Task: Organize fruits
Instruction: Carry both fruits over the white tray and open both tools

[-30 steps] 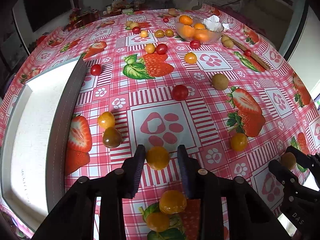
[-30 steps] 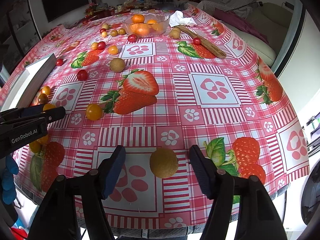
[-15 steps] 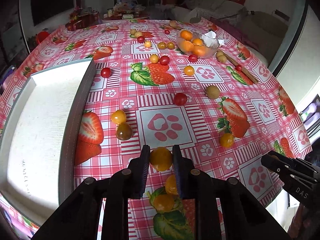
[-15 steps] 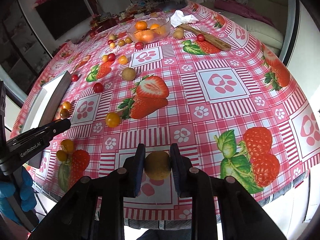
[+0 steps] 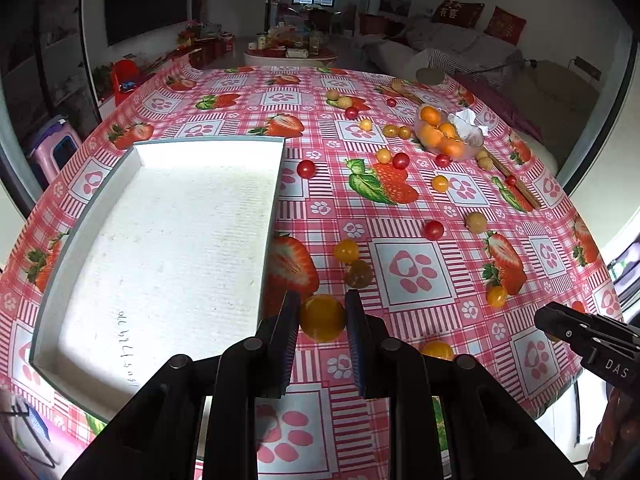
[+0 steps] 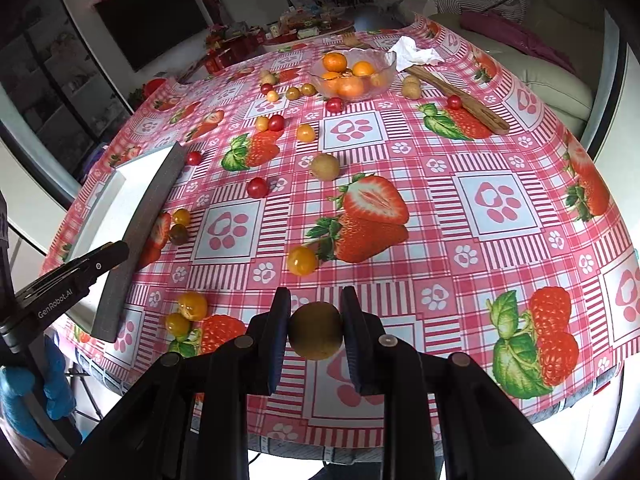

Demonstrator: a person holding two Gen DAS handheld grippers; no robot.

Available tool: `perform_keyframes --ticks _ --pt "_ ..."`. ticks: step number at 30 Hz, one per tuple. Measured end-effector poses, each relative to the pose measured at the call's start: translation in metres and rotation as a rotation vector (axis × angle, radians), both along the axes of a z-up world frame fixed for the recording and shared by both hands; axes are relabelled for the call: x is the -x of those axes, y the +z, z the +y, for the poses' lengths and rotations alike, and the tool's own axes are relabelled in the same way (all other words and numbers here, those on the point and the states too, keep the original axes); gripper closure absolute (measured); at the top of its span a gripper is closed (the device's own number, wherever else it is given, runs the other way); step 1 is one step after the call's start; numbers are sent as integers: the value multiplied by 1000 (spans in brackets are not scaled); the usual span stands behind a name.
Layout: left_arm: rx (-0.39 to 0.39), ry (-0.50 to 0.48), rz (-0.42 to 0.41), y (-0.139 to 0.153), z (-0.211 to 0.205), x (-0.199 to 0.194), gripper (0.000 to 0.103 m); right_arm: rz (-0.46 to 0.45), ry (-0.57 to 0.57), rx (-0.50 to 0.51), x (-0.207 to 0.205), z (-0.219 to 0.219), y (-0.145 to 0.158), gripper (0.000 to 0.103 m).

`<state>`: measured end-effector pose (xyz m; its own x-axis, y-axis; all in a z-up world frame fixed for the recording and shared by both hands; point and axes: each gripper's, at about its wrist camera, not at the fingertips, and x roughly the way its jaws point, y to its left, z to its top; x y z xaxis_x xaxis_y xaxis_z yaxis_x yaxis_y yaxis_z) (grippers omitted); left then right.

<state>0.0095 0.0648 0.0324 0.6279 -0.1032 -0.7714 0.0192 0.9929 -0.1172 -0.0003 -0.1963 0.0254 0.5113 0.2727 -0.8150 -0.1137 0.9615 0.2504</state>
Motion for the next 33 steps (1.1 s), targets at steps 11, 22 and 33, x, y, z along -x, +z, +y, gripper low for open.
perform_keyframes --ticks 11,22,33 --pt "-40 191 19 -12 92 12 79 -4 230 -52 -34 111 22 75" --pt "-85 323 68 -37 150 12 79 59 438 -44 -65 241 8 75" --pt "-125 305 85 -47 150 5 78 126 482 63 -83 291 -30 75"
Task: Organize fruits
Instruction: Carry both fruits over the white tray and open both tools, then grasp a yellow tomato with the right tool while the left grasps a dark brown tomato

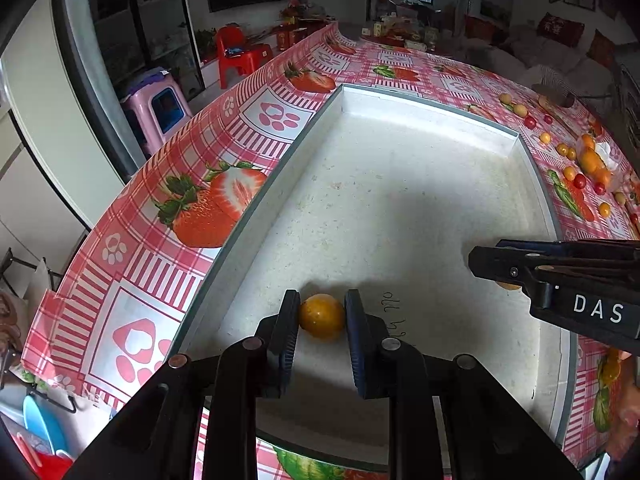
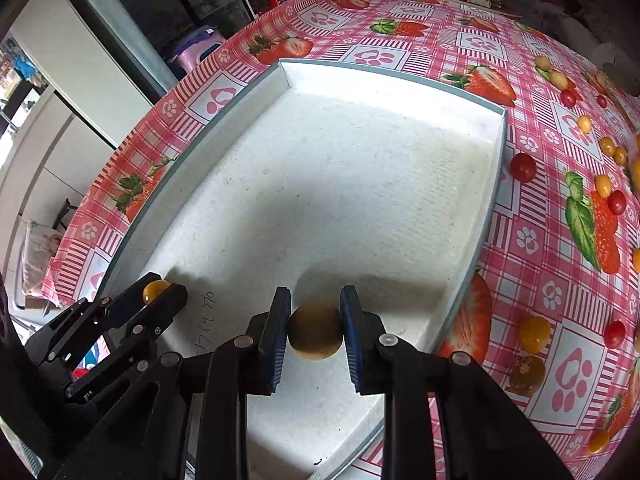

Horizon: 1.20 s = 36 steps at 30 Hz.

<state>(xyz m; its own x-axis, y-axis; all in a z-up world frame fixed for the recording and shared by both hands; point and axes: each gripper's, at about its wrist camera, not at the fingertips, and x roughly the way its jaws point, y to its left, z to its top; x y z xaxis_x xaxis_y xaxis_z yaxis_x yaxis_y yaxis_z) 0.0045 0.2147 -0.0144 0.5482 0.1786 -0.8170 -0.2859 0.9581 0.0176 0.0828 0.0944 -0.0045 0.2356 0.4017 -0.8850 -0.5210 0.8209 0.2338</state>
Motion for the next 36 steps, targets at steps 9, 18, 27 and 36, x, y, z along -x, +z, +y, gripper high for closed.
perform_keyframes --ticks 9,18,27,36 --pt "-61 4 -30 6 -4 1 20 -8 -21 -51 -7 -3 13 29" --pt "-45 -43 -54 24 -27 3 20 -71 -101 -141 1 -61 48 22" --pt "-24 -195 -83 45 -95 -2 20 -96 -296 -110 20 -170 41 22" --pt "29 -331 -55 43 -173 -20 20 -123 -441 -26 42 -255 23 22"
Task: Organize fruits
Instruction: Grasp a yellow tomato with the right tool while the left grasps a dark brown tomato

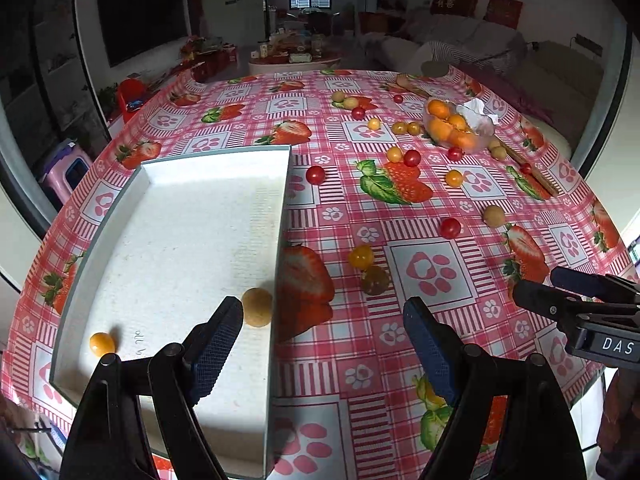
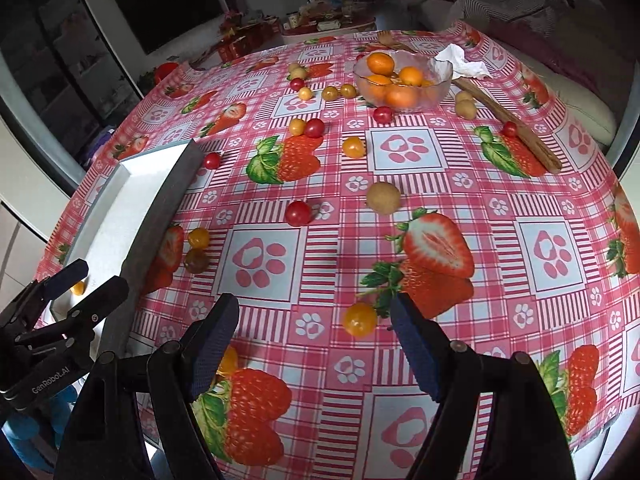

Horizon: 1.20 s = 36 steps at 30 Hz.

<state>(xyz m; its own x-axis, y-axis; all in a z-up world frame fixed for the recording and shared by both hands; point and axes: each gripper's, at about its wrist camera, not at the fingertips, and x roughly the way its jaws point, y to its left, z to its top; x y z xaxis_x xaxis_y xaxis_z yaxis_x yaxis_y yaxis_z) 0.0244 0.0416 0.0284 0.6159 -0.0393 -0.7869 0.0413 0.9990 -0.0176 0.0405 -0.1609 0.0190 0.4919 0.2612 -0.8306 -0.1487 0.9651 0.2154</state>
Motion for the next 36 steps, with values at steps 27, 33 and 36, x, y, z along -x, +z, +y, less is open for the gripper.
perform_keyframes --ticks 27,33,36 --pt "-6 98 125 -43 -28 -42 64 -52 31 139 7 -1 -31 34" --pt "-9 65 107 -42 -32 -39 80 -88 71 213 8 15 -33 75" --pt "57 57 104 -39 -26 -33 80 -76 65 166 7 11 -32 79"
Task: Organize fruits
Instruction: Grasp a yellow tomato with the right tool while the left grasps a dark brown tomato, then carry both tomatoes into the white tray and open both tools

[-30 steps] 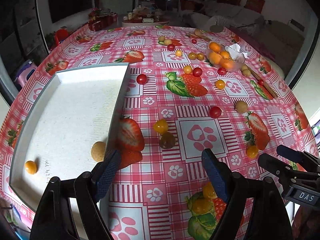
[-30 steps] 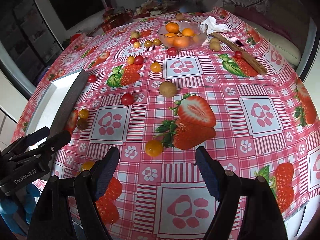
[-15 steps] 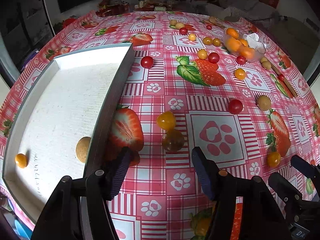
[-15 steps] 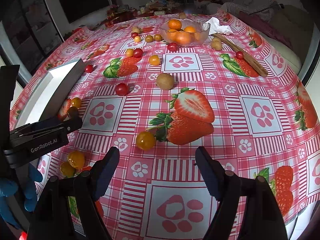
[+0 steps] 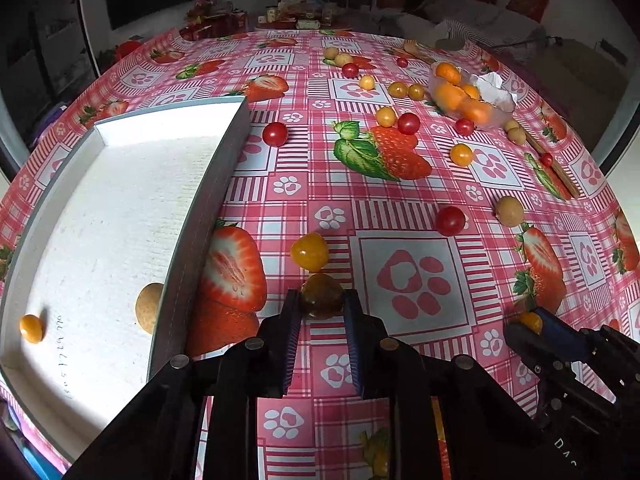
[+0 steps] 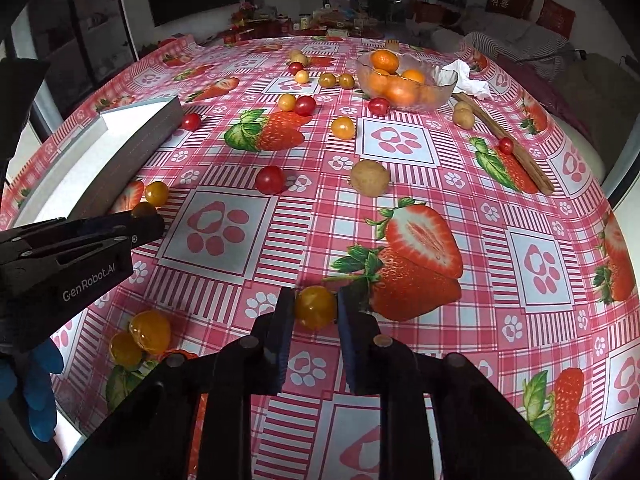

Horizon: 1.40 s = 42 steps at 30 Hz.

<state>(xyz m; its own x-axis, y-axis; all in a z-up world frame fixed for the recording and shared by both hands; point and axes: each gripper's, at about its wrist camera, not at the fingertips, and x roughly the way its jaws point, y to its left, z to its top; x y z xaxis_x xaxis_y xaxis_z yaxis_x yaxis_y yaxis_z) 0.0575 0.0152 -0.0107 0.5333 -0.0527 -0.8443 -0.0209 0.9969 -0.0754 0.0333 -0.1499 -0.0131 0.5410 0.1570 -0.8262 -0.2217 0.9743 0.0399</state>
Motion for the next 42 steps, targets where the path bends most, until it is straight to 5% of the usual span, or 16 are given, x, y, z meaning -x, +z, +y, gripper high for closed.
perform_keyframes --ticks 8,21,42 --pt "15 -32 -47 20 5 17 80 63 -39 -159 3 -27 4 79" --pt "-2 17 -100 40 49 45 80 85 -42 -194 6 -29 15 79" --pt "-15 185 -68 17 137 59 80 97 185 -215 -16 88 48 79"
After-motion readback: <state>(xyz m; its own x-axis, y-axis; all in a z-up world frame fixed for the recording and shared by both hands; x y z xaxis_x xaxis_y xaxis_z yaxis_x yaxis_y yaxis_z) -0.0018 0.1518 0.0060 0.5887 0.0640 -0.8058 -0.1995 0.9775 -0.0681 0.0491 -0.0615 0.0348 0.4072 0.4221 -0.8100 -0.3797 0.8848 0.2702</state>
